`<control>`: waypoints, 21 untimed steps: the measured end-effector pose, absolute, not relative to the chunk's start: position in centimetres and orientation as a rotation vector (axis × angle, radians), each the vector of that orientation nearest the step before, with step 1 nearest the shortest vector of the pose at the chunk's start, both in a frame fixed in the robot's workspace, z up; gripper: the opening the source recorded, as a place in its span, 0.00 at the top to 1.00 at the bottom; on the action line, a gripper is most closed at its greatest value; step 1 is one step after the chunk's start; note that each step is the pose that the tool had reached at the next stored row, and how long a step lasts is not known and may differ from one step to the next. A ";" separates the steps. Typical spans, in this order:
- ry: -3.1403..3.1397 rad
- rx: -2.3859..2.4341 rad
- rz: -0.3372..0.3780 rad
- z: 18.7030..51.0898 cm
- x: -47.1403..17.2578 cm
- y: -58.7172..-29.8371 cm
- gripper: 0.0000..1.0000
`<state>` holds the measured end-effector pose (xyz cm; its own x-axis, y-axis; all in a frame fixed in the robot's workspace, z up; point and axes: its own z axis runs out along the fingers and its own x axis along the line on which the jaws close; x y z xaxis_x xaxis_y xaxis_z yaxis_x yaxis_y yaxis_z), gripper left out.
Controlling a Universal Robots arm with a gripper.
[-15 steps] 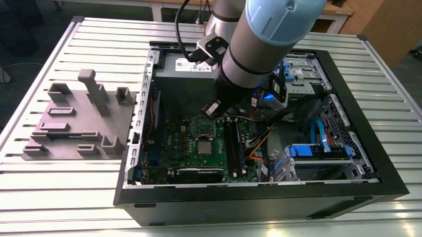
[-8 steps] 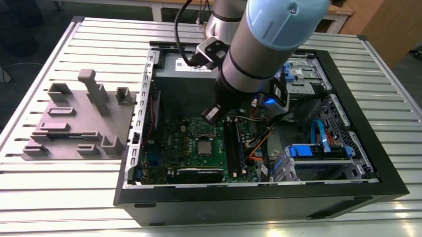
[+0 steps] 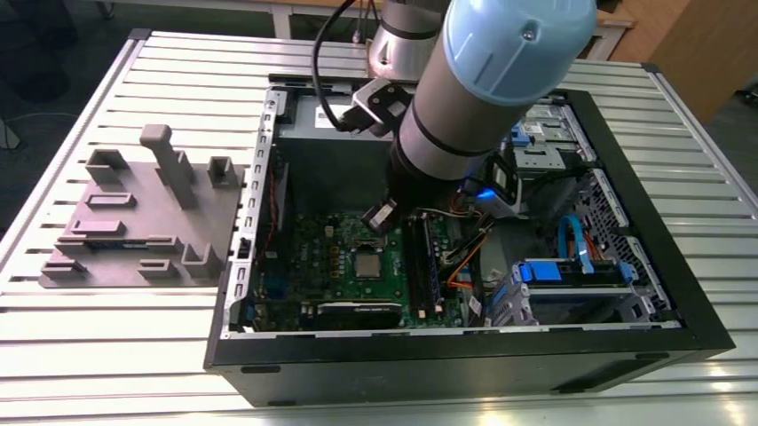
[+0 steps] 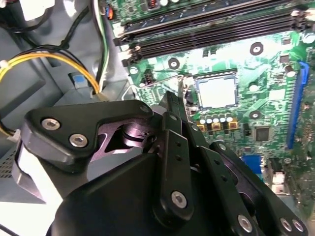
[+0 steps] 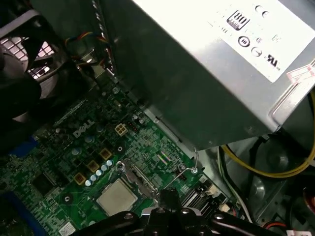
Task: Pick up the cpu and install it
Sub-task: 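Close the cpu cover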
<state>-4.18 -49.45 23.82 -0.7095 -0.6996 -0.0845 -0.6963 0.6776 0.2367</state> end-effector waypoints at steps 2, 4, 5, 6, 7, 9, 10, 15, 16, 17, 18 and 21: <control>-2.865 1.191 -0.389 23.7 -4.2 -49.7 0.89; -2.863 1.190 -0.376 23.6 -4.2 -49.8 0.89; -2.863 1.189 -0.370 23.5 -4.2 -49.9 0.89; -2.862 1.189 -0.363 23.5 -4.2 -50.0 0.89; -2.861 1.188 -0.359 23.4 -4.2 -50.1 0.89; -2.860 1.189 -0.355 23.4 -4.2 -50.2 0.89; -2.860 1.189 -0.353 23.4 -4.3 -50.3 0.89; -2.855 1.191 -0.332 23.2 -4.5 -50.5 0.89; -2.854 1.190 -0.326 23.2 -4.5 -50.5 0.89; -2.853 1.189 -0.320 23.1 -4.5 -50.6 0.89; -2.852 1.188 -0.312 23.1 -4.5 -50.6 0.89; -2.841 1.183 -0.292 23.1 -4.6 -50.7 0.89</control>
<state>-4.65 -50.73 23.07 -0.7062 -0.7076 -0.0264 -0.6981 0.6895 0.1929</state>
